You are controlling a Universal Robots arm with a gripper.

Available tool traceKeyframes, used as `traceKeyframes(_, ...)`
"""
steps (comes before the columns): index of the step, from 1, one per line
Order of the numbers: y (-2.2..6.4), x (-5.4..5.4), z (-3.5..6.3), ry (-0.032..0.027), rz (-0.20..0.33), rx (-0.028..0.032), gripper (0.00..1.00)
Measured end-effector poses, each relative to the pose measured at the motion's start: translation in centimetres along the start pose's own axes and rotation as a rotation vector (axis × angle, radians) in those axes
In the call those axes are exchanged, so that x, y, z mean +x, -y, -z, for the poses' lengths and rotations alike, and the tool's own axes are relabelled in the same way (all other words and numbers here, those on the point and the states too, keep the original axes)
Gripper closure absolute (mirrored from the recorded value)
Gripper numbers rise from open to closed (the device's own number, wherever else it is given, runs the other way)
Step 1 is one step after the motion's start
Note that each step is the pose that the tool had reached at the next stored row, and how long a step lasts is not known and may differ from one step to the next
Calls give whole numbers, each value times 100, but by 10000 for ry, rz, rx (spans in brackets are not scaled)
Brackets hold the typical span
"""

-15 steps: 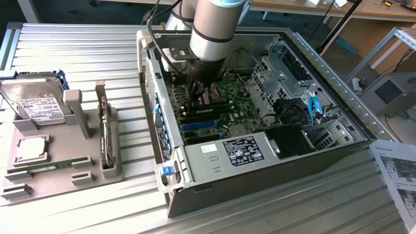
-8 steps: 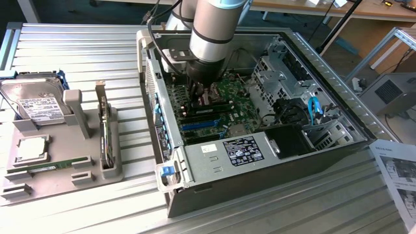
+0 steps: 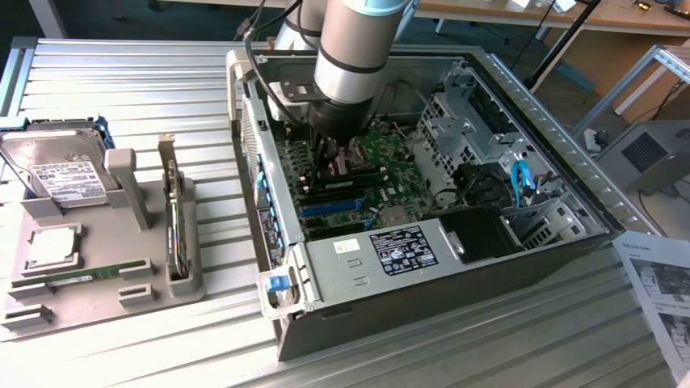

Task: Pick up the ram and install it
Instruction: 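Press down the ram until it locks into place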

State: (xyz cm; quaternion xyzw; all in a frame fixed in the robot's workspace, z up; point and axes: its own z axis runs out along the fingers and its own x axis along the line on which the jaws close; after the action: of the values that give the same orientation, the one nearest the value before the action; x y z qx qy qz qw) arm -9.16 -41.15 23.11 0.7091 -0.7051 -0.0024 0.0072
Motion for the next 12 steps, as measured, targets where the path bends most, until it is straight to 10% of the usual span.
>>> traceKeyframes(12, 1, 0, -17, 0, 0, 1, 89)
